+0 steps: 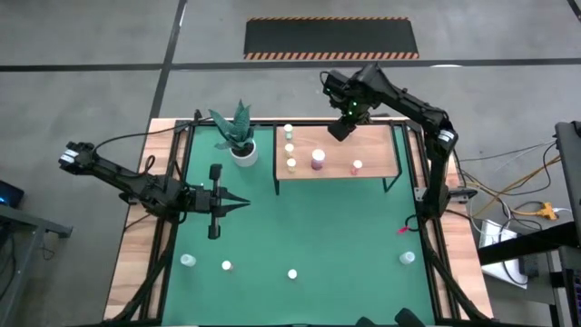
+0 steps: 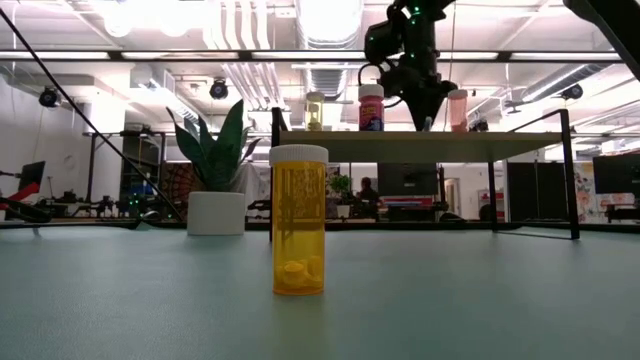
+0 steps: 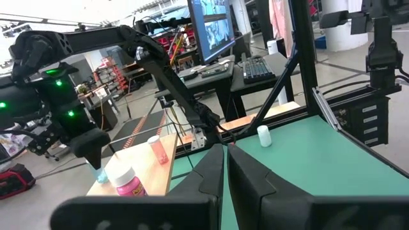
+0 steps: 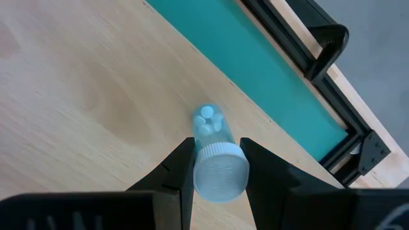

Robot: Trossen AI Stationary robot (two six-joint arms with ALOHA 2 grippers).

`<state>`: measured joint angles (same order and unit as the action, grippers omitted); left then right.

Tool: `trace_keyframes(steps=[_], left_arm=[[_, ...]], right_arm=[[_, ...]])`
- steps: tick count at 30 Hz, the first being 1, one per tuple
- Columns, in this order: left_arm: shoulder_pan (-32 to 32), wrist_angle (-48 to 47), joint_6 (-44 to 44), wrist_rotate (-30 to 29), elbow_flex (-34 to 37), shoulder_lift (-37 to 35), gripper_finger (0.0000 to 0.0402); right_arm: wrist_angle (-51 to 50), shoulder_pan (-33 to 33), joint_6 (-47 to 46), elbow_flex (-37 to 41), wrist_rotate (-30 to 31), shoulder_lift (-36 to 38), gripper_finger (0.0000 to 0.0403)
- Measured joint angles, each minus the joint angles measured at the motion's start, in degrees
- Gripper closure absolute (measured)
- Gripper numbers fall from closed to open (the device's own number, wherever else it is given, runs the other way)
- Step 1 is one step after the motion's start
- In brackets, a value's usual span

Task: Pick and place medicine bottles onto shelf by color
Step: Put the blue pill bottle on the shelf, then put the orange pill bottle on the shelf

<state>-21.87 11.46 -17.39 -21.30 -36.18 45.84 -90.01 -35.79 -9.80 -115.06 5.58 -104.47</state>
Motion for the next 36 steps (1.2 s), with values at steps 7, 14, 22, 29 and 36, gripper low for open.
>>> trace_keyframes(steps=[7, 14, 22, 29, 36], left_arm=[[0.00, 0.00, 0.02, 0.00, 0.00, 0.00, 0.0398], [-0.01, 0.00, 0.02, 0.00, 0.00, 0.00, 0.0398], [-0.01, 0.00, 0.02, 0.00, 0.00, 0.00, 0.0398], [-0.01, 0.00, 0.02, 0.00, 0.00, 0.00, 0.0398], [0.00, 0.02, 0.26, 0.00, 0.00, 0.00, 0.0398]], right_arm=[[0.03, 0.00, 0.37, 0.95, 0.13, 0.11, 0.0289], [-0.08, 0.00, 0.37, 0.92, 0.04, 0.09, 0.0244], [-0.01, 0.01, 0.37, -1.34, 0.02, 0.10, 0.0239], [0.12, 0.54, -1.32, -5.39, 0.04, 0.45, 0.0239], [0.73, 9.11, -3.11, -4.72, 0.51, 5.42, 0.0239]])
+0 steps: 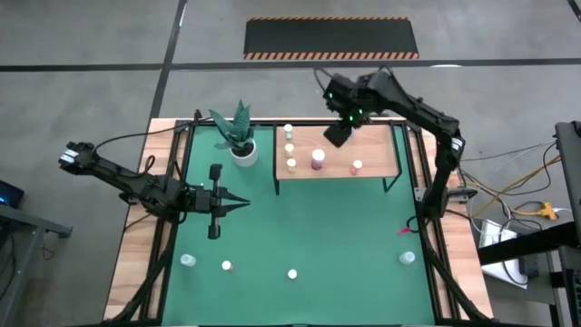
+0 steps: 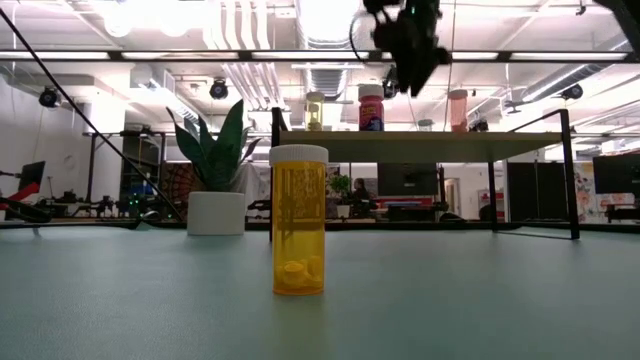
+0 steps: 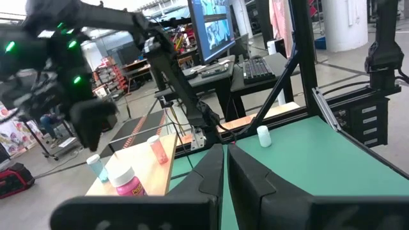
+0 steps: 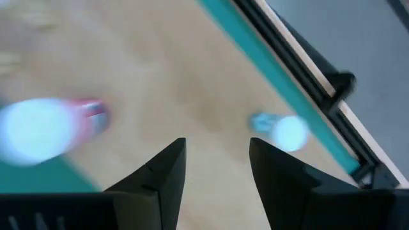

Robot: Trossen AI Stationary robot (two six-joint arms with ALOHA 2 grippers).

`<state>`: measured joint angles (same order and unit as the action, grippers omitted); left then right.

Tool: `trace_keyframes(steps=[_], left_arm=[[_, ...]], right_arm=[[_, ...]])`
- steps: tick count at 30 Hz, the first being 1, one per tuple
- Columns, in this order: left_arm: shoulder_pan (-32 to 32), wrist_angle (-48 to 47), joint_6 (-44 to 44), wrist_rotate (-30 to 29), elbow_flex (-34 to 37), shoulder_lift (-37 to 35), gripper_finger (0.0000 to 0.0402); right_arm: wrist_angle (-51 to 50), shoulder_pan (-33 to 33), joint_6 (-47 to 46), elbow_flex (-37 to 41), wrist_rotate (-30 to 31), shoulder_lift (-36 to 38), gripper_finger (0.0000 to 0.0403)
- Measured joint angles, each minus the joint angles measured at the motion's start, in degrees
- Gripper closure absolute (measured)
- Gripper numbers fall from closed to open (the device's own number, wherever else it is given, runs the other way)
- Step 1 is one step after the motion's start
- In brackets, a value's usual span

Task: Pick and place medicine bottles onto shelf by color
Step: Put the orange pill bottle on the shelf

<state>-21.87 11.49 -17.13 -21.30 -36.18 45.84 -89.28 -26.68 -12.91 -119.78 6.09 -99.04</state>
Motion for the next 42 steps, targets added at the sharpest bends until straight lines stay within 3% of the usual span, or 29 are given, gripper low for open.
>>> trace_keyframes(steps=[5, 11, 21, 32, 39, 42], left_arm=[[0.00, 0.00, 0.27, 0.02, 0.00, 0.00, 0.0398], [-0.02, 0.01, 2.07, 0.00, 0.00, 0.00, 0.0398], [-0.04, 0.05, 11.96, 0.02, 0.01, 1.04, 0.0398], [-2.89, -0.05, 31.93, 0.17, -0.88, 10.86, 0.0398], [-8.25, -5.75, 40.15, 0.17, -6.12, 17.05, 0.0398], [-9.47, -6.90, 40.30, 0.15, -7.84, 19.58, 0.0398]], right_arm=[[2.56, 10.23, -3.33, 1.80, 2.16, 4.91, 0.0239], [6.25, 24.68, -6.73, 4.64, 9.10, 9.20, 0.0239], [19.97, 43.87, -5.94, 17.17, 13.48, 13.02, 0.0239], [46.15, 53.91, 4.19, 38.40, 13.47, 14.27, 0.0239], [68.37, 54.82, 11.25, 50.98, 13.13, 14.29, 0.0239], [78.31, 54.47, 11.37, 55.73, 10.07, 14.12, 0.0239]])
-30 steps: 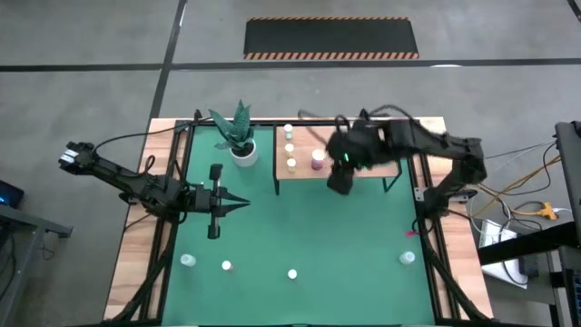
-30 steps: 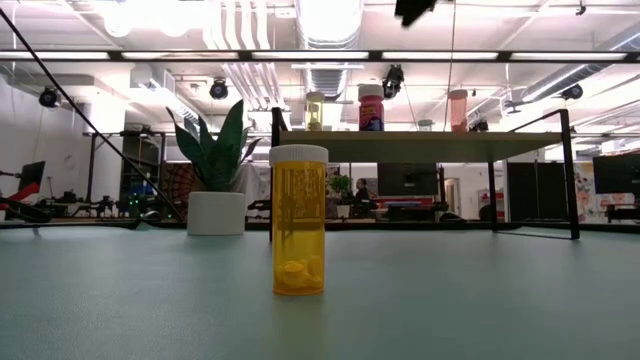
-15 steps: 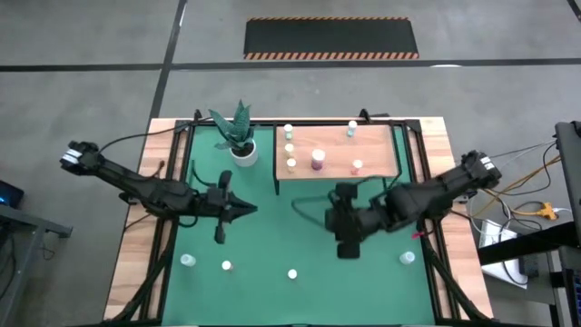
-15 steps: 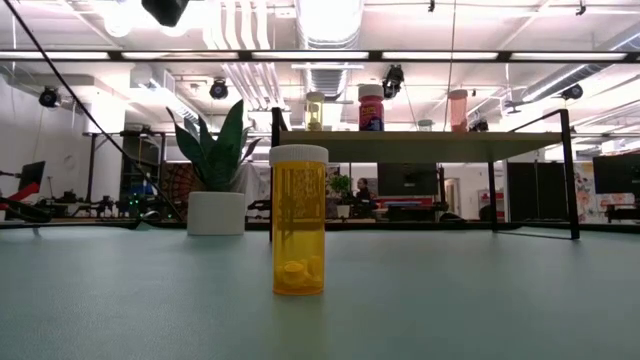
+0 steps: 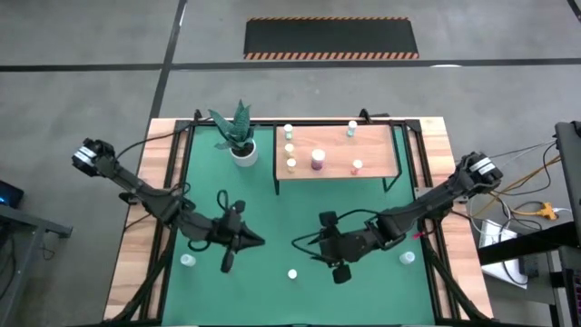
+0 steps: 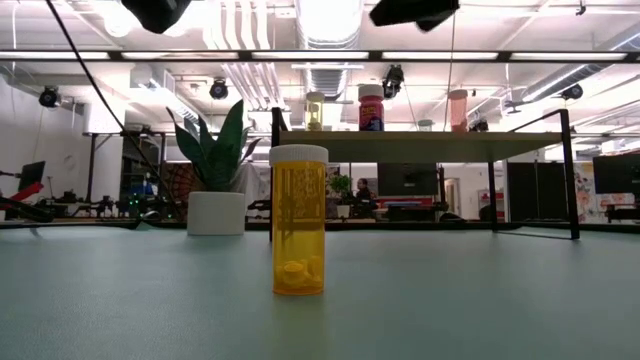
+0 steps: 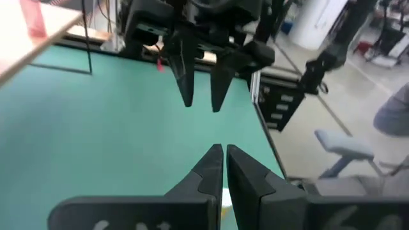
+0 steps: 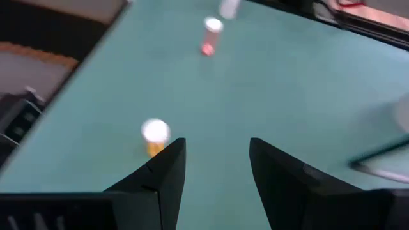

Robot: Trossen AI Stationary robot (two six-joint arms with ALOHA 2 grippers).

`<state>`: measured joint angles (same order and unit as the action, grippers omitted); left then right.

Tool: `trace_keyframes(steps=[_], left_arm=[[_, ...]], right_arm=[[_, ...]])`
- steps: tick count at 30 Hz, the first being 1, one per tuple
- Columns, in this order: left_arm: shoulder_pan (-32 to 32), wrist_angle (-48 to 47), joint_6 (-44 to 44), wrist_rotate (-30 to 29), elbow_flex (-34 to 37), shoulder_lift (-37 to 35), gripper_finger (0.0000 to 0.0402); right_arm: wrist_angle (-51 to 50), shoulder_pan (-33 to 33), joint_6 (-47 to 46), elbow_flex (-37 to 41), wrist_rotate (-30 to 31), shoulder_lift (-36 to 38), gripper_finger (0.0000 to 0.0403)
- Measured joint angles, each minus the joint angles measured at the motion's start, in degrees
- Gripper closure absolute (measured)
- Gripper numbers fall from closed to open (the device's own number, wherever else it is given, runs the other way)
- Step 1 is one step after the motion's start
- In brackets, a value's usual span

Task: Pick and place medicine bottles onto shelf by color
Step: Put the orange pill bottle on the shelf

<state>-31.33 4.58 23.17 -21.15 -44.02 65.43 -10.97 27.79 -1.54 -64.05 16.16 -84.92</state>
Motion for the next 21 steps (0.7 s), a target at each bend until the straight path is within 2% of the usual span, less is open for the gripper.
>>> trace_keyframes(steps=[5, 8, 13, 16, 21], left_arm=[[-0.22, -1.16, -1.32, -0.06, -1.46, 2.90, 0.0398], [-0.15, -1.13, -1.77, -0.20, -1.82, 3.42, 0.0398], [-0.13, -0.21, -5.70, -0.74, -1.95, 3.18, 0.0398], [-0.13, 0.68, -8.22, -3.85, -1.98, 2.83, 0.0398], [-0.12, 1.07, -10.25, -6.62, -2.48, 2.73, 0.0398]], right_arm=[[7.54, -0.31, -2.86, 3.88, -4.41, -0.28, 0.0233], [11.01, -0.28, -4.69, 6.37, -4.60, -0.28, 0.0217], [23.36, -0.29, -4.90, 11.40, -4.59, -1.88, 0.0184], [30.89, -0.28, -4.81, 12.98, -4.61, -5.42, 0.0166], [36.16, -0.29, -4.92, 12.16, -5.38, -13.07, 0.0157]])
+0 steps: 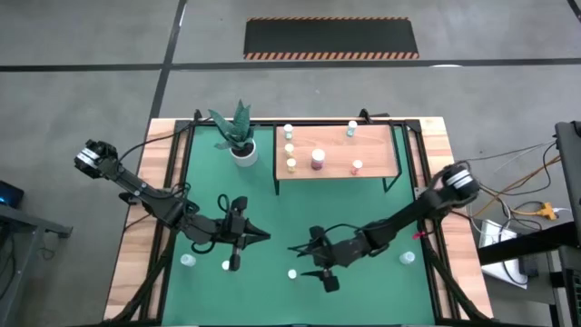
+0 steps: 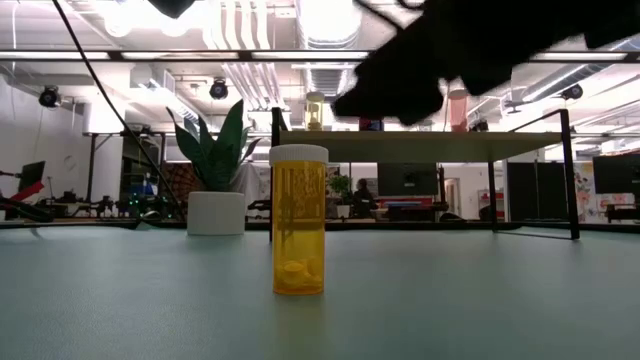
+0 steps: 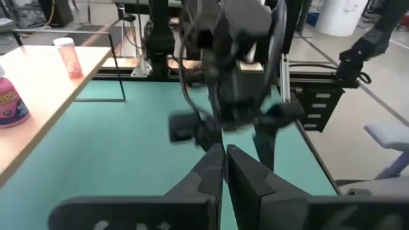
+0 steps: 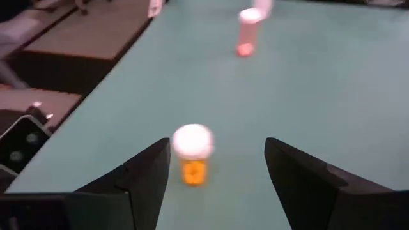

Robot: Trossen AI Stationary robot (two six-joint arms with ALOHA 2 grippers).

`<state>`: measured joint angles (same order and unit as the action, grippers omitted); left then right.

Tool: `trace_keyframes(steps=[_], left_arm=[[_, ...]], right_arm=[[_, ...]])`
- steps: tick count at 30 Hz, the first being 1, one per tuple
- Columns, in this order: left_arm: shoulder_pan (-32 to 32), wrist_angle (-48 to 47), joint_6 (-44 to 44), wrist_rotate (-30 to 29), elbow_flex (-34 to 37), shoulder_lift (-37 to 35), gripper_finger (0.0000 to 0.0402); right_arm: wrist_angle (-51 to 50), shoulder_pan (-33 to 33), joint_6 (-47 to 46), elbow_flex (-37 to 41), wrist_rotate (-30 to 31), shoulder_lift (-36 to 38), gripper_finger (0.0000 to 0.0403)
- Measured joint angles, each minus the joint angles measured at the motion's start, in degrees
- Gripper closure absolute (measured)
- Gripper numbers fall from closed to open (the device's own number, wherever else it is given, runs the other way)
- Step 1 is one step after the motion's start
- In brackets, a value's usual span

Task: Pick and place medicine bottles onto shelf by color
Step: Put the orange pill bottle on the shelf

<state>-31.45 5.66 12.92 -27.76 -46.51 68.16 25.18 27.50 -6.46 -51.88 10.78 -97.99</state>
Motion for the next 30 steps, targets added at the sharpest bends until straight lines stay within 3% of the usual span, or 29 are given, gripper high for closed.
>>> trace_keyframes(steps=[6, 17, 30], left_arm=[[-0.01, 0.40, 0.03, -0.15, 0.03, 0.00, 0.0398], [-0.01, 1.72, -0.23, -0.18, 0.07, 0.02, 0.0398], [-0.06, 2.35, -0.32, -0.18, 0.23, 0.04, 0.0398]], right_arm=[[1.46, 0.01, -2.24, -3.17, -6.87, -5.43, 0.0156], [0.89, -0.41, -2.91, -8.34, -6.24, -11.54, 0.0162], [0.75, -0.80, -2.93, -9.35, -6.27, -12.83, 0.0275]])
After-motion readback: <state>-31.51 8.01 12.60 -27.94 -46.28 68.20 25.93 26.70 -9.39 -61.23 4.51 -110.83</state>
